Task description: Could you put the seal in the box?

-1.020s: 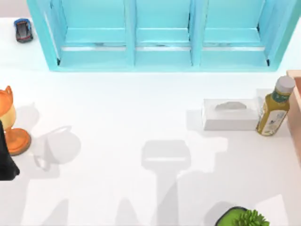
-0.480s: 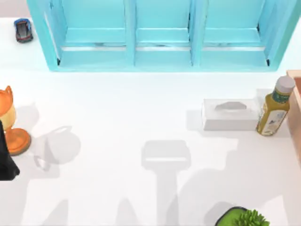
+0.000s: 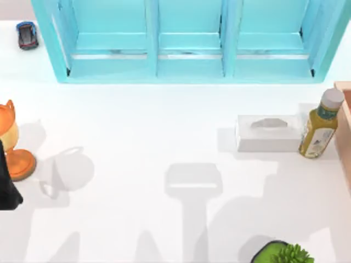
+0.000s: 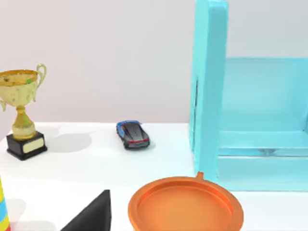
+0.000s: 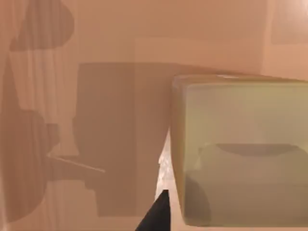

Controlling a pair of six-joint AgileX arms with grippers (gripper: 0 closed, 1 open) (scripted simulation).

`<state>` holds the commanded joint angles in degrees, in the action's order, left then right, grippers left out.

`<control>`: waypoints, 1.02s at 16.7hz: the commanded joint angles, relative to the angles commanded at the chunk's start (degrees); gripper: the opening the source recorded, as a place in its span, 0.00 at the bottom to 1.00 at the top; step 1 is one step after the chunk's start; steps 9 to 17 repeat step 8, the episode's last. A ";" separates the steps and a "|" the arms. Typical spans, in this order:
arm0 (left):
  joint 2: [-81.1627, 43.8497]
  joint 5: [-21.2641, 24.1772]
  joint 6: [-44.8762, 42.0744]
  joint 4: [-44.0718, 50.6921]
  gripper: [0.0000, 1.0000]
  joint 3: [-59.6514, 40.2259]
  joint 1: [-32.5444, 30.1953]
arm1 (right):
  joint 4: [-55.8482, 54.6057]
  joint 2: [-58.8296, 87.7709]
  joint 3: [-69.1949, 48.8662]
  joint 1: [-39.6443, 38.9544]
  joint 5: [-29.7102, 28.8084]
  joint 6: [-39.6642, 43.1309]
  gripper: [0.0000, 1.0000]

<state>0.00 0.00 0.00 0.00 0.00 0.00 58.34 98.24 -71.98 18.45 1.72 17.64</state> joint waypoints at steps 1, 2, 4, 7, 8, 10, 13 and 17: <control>0.00 0.00 0.00 0.00 1.00 0.00 0.00 | 0.00 0.00 0.00 0.00 0.00 0.00 0.90; 0.00 0.00 0.00 0.00 1.00 0.00 0.00 | 0.00 0.00 0.00 0.00 0.00 0.00 0.98; 0.00 0.00 0.00 0.00 1.00 0.00 0.00 | 0.00 0.00 0.00 0.00 0.00 0.00 1.00; 0.00 0.00 0.00 0.00 1.00 0.00 0.00 | 0.00 0.00 0.00 0.00 0.00 0.00 1.00; 0.00 0.00 0.00 0.00 1.00 0.00 0.00 | 0.00 0.00 0.00 0.00 0.00 0.00 1.00; 0.00 0.00 0.00 0.00 1.00 0.00 0.00 | 0.00 0.00 0.00 0.00 0.00 0.00 1.00; 0.00 0.00 0.00 0.00 1.00 0.00 0.00 | 0.00 0.00 0.00 0.00 0.00 0.00 1.00; 0.00 0.00 0.00 0.00 1.00 0.00 0.00 | 0.00 0.00 0.00 0.00 0.00 0.00 1.00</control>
